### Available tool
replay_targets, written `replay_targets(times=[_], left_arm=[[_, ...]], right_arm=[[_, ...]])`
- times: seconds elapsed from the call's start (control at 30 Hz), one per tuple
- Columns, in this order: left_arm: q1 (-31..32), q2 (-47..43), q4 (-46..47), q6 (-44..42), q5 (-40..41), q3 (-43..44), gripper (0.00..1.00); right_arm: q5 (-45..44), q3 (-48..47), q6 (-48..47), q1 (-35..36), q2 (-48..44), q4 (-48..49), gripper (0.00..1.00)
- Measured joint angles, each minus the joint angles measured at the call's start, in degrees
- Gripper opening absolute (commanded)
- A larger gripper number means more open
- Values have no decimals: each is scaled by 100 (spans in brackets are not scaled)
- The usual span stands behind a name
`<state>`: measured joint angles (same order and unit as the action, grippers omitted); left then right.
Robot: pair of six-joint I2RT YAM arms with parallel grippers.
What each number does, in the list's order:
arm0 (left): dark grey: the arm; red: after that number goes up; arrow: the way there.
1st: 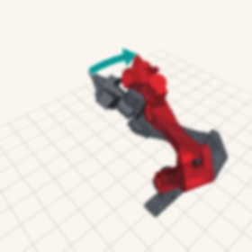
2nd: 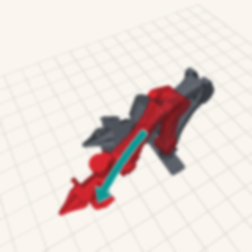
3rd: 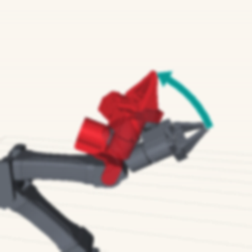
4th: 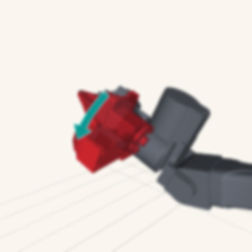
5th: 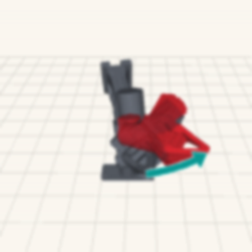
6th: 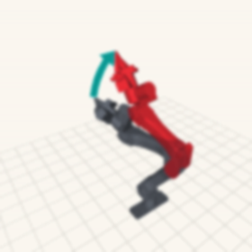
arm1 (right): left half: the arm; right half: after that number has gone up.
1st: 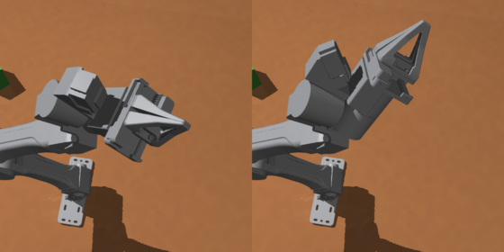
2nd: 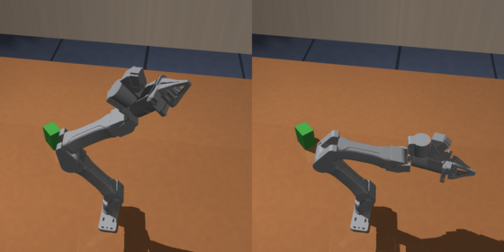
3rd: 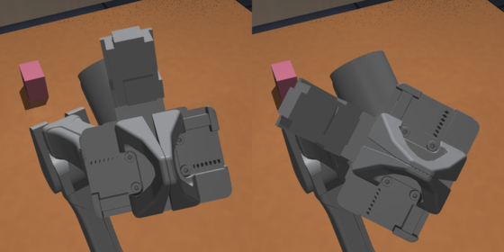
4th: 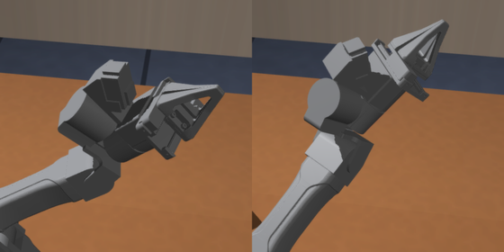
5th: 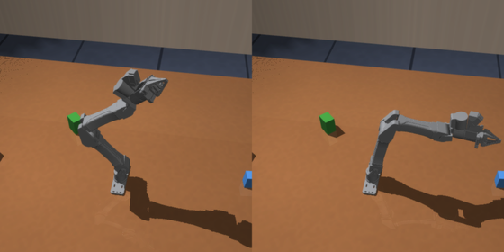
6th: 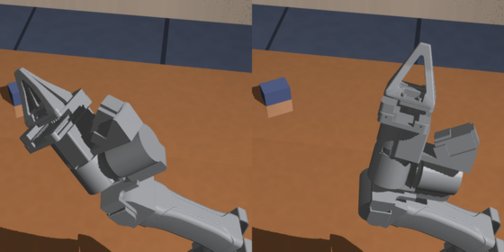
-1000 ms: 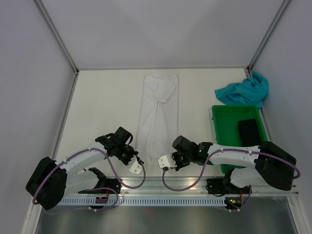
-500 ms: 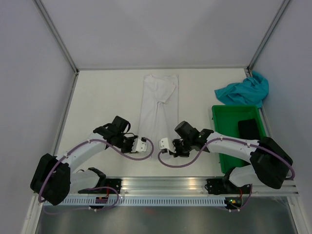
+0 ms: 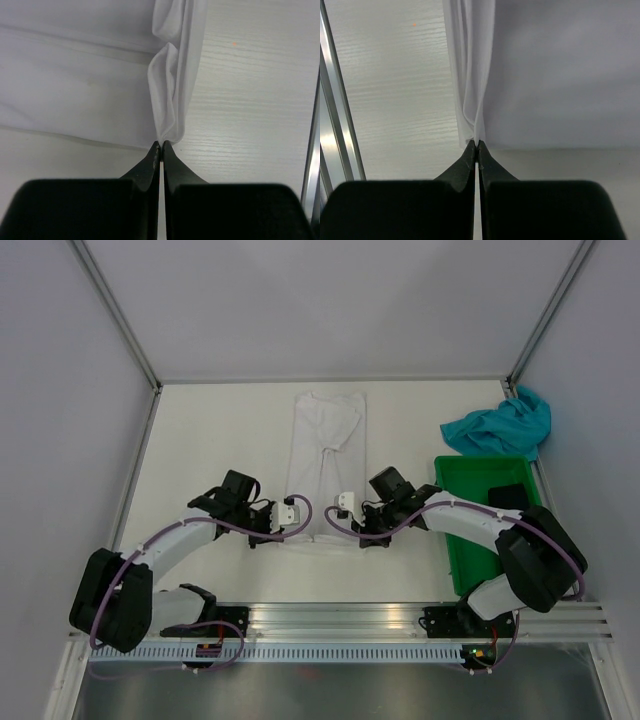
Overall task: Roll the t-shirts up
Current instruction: Roll the tshirt
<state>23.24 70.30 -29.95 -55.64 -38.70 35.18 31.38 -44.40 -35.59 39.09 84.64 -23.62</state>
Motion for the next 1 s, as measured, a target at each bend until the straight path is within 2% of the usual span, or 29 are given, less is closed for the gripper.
replay_targets(times=[0.17,0.2,0.23,0.53,0.6,0.8,0.87,1.0], left_arm=[[-31,48,627,461,157,-127,2],[-28,48,730,527,188,-153,2],[-28,50,822,573,227,-179,2],[-28,70,1198,789,361,-356,2],[-28,70,1233,850,404,-369,2],[-28,70,1279,1038,431,-376,2],[-28,70,1314,1082,452,-387,2],[-28,70,1412,1182,588,-428,4]], right_arm=[[129,-44,310,-299,59,66,11],[127,-44,374,-341,59,92,14],[127,-44,448,-372,61,107,23],[195,-55,1202,-625,24,413,32],[201,-55,1469,-743,-101,481,32],[129,-59,2658,-857,-732,785,12],[195,94,3167,-846,-944,1174,7],[212,870,4205,-629,-1303,2232,4]])
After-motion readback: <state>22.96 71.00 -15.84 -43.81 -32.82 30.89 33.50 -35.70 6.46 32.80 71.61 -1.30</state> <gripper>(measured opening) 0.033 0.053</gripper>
